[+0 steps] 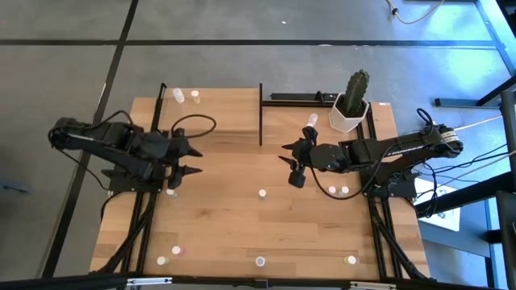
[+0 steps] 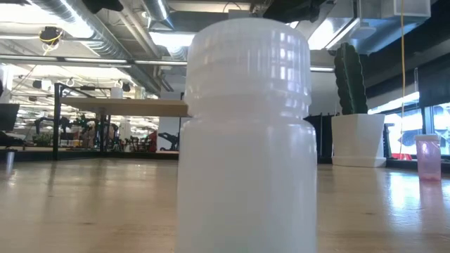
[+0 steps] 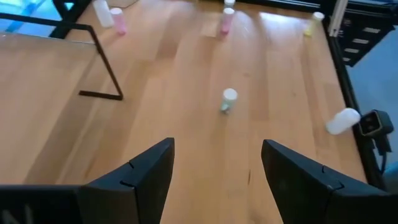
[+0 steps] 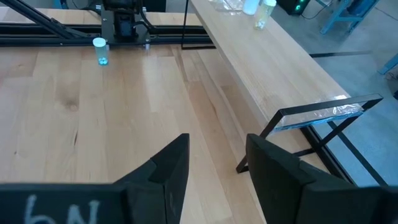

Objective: Pick and place medicine bottles onto shelf by color
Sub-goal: Put the middle green pill bottle on the shelf

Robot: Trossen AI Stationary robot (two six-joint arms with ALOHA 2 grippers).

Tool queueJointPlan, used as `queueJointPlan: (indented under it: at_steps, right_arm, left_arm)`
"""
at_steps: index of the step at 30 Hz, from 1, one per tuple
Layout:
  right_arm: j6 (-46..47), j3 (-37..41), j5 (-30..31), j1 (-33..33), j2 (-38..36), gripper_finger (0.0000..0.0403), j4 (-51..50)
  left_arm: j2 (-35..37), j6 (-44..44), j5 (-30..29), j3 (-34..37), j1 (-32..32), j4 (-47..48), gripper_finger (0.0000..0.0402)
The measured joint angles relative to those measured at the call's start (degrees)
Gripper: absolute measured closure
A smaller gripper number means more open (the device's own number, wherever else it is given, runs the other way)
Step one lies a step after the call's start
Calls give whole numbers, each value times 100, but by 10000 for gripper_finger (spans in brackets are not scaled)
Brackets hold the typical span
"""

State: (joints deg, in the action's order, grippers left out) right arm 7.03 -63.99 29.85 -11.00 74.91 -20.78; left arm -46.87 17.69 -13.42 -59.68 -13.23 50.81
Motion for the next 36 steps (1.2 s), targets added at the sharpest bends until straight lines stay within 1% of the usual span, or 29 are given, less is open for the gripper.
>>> queueJointPlan:
  at_steps: [7, 11, 12, 13, 15, 16, 19, 24, 27, 33, 36]
  right_arm:
    - [11, 0, -2, 2, 0, 242, 113]
    - [500, 0, -68, -3, 0, 242, 127]
    - [524, 0, -234, -2, 0, 242, 129]
    - [484, 0, -540, 4, 0, 242, 129]
    - [133, 0, -1395, 6, 35, 242, 128]
    - [-23, 0, -1703, 0, 77, 242, 138]
    - [-328, 2, -2341, -12, 257, 242, 125]
    - [-274, 2, -2531, -15, 506, 242, 204]
    - [-270, 2, -2550, -51, 594, 234, 211]
    - [-352, 2, -2453, -68, 640, 182, 258]
    - [-470, 2, -2541, -68, 688, 158, 272]
  left_arm:
    - [0, 505, -188, 0, -369, 25, 166]
    - [0, 626, -414, 0, -529, 24, 166]
    - [0, 634, -452, 0, -563, 24, 166]
    - [0, 666, -490, 0, -598, 24, 166]
    - [0, 744, -561, 0, -655, 26, 166]
    - [0, 750, -569, 0, -679, 24, 166]
    - [0, 769, -573, 0, -732, 24, 166]
    - [0, 770, -591, 1, -761, 24, 166]
    - [0, 770, -591, 2, -761, 29, 166]
    - [-2, 770, -589, 2, -759, 122, 166]
    - [0, 768, -589, 2, -759, 120, 166]
